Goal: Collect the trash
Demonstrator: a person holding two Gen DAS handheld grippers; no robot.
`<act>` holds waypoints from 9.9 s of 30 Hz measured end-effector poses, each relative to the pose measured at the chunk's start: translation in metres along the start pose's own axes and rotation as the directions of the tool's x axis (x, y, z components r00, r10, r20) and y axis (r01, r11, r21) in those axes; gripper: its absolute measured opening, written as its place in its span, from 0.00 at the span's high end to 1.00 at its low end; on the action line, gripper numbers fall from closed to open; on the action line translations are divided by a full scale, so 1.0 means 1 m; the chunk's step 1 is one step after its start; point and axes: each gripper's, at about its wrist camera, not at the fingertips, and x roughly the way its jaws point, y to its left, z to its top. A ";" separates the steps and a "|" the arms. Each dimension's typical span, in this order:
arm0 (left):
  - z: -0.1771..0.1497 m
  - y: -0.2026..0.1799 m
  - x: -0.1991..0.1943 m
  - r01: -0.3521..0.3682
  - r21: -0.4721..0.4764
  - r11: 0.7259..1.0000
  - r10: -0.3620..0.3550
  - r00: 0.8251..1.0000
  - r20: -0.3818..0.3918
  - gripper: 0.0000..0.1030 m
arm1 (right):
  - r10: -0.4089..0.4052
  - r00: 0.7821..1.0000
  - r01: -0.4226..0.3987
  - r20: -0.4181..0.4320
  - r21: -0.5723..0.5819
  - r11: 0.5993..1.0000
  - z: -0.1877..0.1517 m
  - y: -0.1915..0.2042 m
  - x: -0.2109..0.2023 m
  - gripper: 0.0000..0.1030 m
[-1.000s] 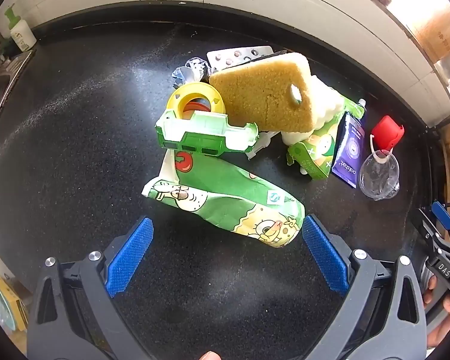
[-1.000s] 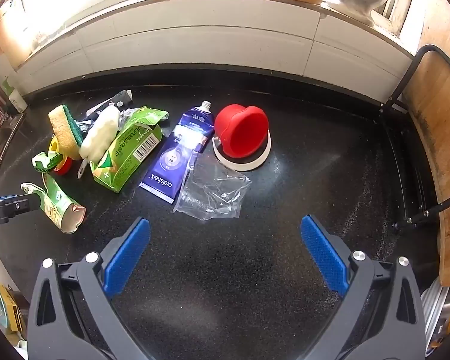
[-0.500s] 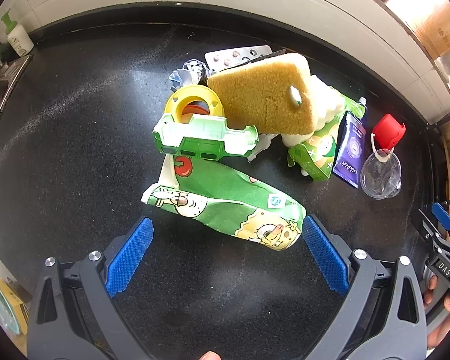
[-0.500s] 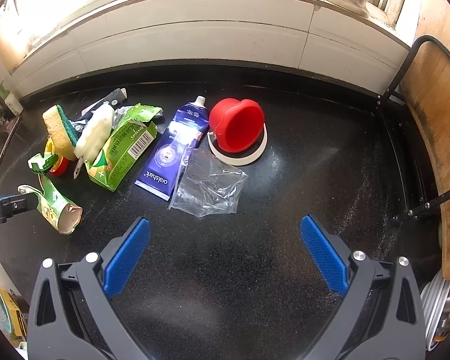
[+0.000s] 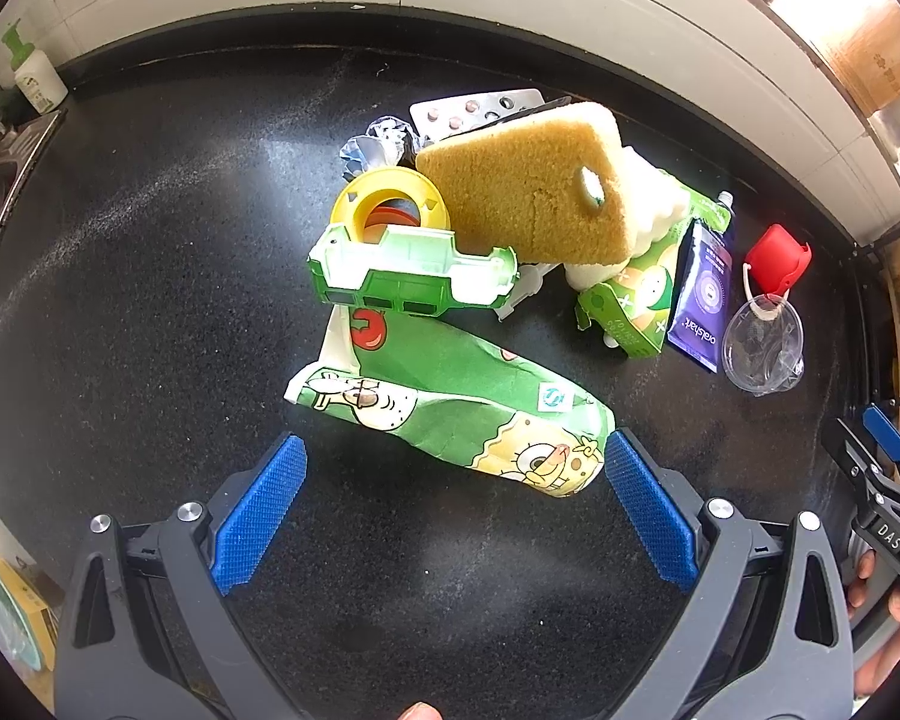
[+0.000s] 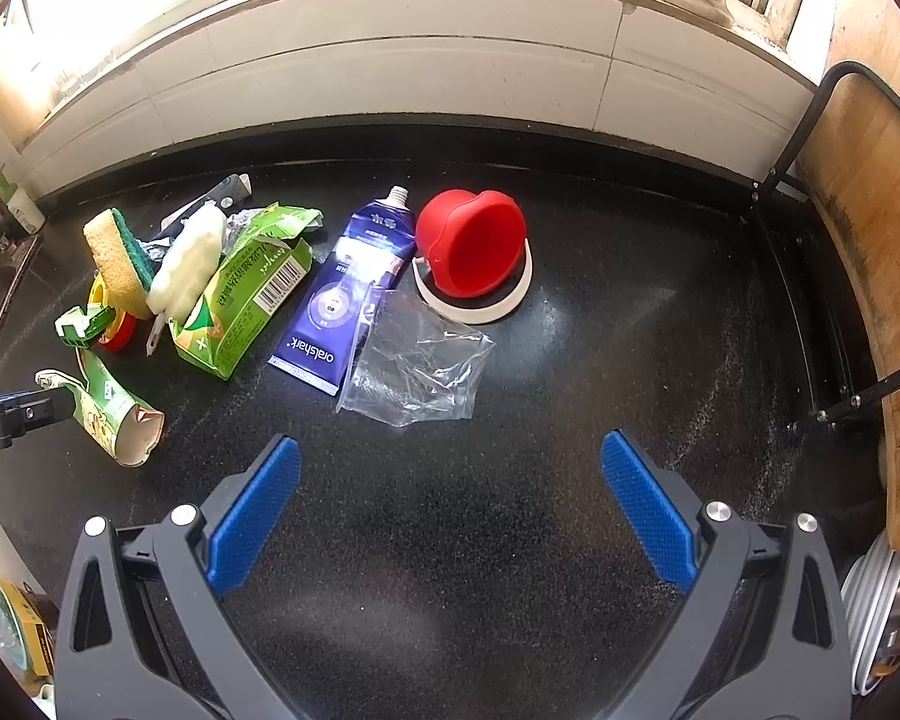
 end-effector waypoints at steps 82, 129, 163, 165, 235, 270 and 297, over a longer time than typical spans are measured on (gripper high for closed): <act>0.050 0.046 0.015 -0.091 -0.058 0.994 0.091 0.996 -0.012 0.06 | 0.039 0.995 -0.038 -0.094 0.008 0.999 0.051 0.022 0.046 0.05; 0.064 0.034 0.063 0.108 0.193 0.975 -0.094 0.993 -0.078 0.39 | 0.221 0.967 -0.202 -0.127 0.142 0.969 0.042 0.003 0.091 0.51; 0.007 0.074 -0.031 0.031 0.074 0.997 -0.038 0.995 0.097 0.89 | 0.169 0.986 -0.169 0.007 0.054 0.984 0.009 -0.028 -0.002 0.58; -0.009 0.104 -0.045 0.002 0.000 1.000 -0.002 0.993 0.121 0.89 | 0.185 0.983 -0.185 0.005 0.002 0.983 0.018 -0.013 -0.004 0.58; -0.339 0.396 -0.099 -0.006 -0.848 0.531 0.221 0.966 0.132 0.15 | 0.409 0.817 -0.498 -0.407 -0.856 0.141 -0.163 0.475 -0.067 0.07; -0.080 0.050 0.048 0.125 -0.607 0.784 -0.197 0.979 -0.053 0.10 | 0.078 0.993 -0.076 -0.088 0.024 0.997 0.076 -0.069 0.049 0.07; -0.048 0.066 0.024 0.202 -0.408 0.891 -0.180 0.979 0.092 0.45 | 0.221 0.975 -0.217 -0.030 0.096 0.971 0.097 -0.079 0.057 0.90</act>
